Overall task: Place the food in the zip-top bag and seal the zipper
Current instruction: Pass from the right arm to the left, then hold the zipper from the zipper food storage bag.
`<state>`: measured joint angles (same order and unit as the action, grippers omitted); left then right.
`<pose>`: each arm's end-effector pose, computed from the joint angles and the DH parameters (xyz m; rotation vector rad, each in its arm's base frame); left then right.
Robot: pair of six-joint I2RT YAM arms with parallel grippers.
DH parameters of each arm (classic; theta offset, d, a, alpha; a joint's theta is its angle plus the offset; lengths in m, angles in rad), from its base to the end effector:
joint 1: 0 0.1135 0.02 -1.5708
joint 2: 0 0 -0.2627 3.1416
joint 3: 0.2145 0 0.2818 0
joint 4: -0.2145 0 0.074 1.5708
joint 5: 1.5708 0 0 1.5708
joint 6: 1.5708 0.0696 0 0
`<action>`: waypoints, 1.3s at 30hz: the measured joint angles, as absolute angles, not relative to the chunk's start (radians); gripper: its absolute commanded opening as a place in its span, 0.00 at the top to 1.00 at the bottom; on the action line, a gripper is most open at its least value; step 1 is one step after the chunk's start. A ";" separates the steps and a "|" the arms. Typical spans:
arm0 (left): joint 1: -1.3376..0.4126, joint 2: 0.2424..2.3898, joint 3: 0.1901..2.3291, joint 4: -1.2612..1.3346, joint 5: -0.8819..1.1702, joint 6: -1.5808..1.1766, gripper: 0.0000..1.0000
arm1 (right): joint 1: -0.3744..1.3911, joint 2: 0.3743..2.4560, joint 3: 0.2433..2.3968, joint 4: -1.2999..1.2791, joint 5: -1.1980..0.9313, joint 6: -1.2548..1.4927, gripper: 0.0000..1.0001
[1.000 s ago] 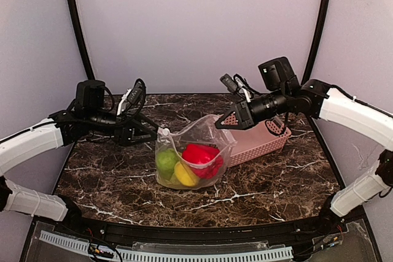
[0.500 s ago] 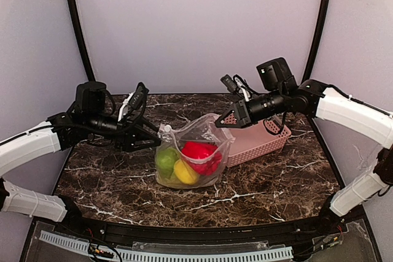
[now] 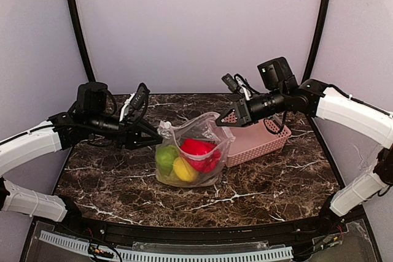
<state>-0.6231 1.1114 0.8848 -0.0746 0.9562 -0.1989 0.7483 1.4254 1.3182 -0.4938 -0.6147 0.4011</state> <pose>0.2058 -0.2179 0.3117 1.0888 1.6739 -1.4352 0.2439 0.2812 0.3296 -0.7839 2.2211 1.2842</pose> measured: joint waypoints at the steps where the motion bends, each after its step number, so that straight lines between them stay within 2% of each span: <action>1: -0.623 1.112 0.885 -0.075 0.956 -0.202 0.74 | 0.748 1.425 1.318 -0.494 -0.616 0.401 1.00; 5: -0.626 1.123 0.893 -0.062 0.952 -0.207 0.74 | 0.748 1.425 1.318 -0.494 -0.622 0.401 1.00; 7: -0.626 1.129 0.896 -0.049 0.949 -0.213 0.80 | 0.748 1.425 1.318 -0.494 -0.629 0.398 1.00; 8: -0.626 1.131 0.896 -0.043 0.948 -0.219 0.89 | 0.748 1.425 1.318 -0.494 -0.632 0.395 1.00; 10: -0.626 1.135 0.896 -0.020 0.945 -0.236 0.98 | 0.748 1.425 1.318 -0.494 -0.637 0.387 1.00; 12: -0.626 1.141 0.897 0.009 0.946 -0.247 0.99 | 0.748 1.425 1.318 -0.495 -0.641 0.376 0.99; 18: -0.626 1.180 0.932 0.031 0.957 -0.251 0.99 | 0.746 1.419 1.341 -0.525 -0.634 0.337 0.48; 21: -0.626 1.195 0.971 0.033 0.970 -0.248 0.99 | 0.748 1.407 1.385 -0.539 -0.611 0.297 0.33; 22: -0.626 1.200 0.984 0.033 0.975 -0.246 0.99 | 0.753 1.402 1.402 -0.542 -0.598 0.286 0.31; 29: -0.626 1.217 1.043 -0.006 1.003 -0.196 0.99 | 0.846 1.390 1.571 -0.551 -0.454 0.178 0.32; 39: -0.626 1.202 1.029 -0.017 1.010 -0.179 0.99 | 1.019 1.573 1.816 -0.582 -0.319 0.002 0.45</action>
